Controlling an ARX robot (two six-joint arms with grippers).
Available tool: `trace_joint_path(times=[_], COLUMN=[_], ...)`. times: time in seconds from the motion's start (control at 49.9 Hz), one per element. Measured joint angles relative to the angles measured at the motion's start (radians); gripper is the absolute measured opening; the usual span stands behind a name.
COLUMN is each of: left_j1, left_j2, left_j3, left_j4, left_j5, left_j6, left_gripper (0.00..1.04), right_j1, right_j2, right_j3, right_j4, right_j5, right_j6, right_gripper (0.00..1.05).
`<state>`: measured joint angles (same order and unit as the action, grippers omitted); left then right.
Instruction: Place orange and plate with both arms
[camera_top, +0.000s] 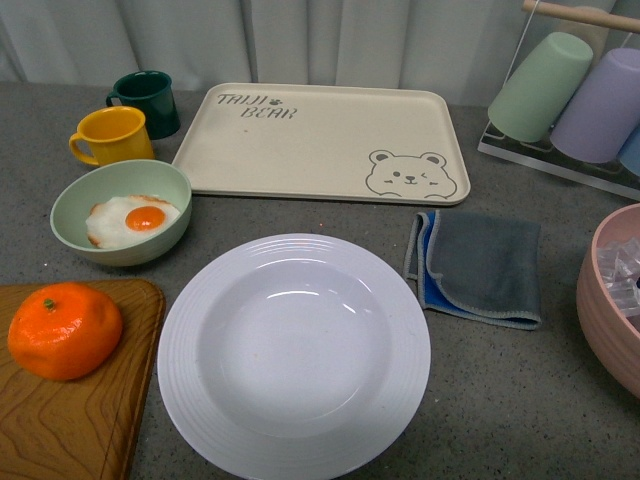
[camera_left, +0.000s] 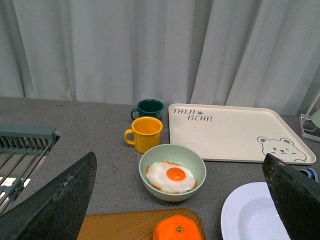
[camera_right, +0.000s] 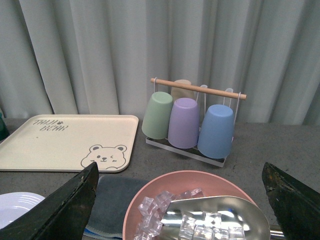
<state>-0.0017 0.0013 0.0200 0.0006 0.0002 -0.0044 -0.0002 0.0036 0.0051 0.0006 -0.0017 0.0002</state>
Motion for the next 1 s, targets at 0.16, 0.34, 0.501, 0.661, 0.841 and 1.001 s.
trace_joint_path(times=[0.16, 0.34, 0.501, 0.661, 0.841, 1.001], left_j1=[0.000, 0.000, 0.000, 0.000, 0.000, 0.000], left_j2=[0.000, 0.000, 0.000, 0.000, 0.000, 0.048], left_j3=[0.000, 0.000, 0.000, 0.000, 0.000, 0.036], left_j4=[0.000, 0.000, 0.000, 0.000, 0.000, -0.101], left_j5=[0.000, 0.000, 0.000, 0.000, 0.000, 0.019], left_j6=[0.000, 0.000, 0.000, 0.000, 0.000, -0.039], left_gripper=[0.98, 0.98, 0.98, 0.98, 0.98, 0.98], right_j1=[0.000, 0.000, 0.000, 0.000, 0.000, 0.000], right_j2=[0.000, 0.000, 0.000, 0.000, 0.000, 0.000], right_j3=[0.000, 0.000, 0.000, 0.000, 0.000, 0.000], right_j4=[0.000, 0.000, 0.000, 0.000, 0.000, 0.000], right_j5=[0.000, 0.000, 0.000, 0.000, 0.000, 0.000], right_j6=[0.000, 0.000, 0.000, 0.000, 0.000, 0.000], right_gripper=[0.95, 0.95, 0.95, 0.95, 0.95, 0.95])
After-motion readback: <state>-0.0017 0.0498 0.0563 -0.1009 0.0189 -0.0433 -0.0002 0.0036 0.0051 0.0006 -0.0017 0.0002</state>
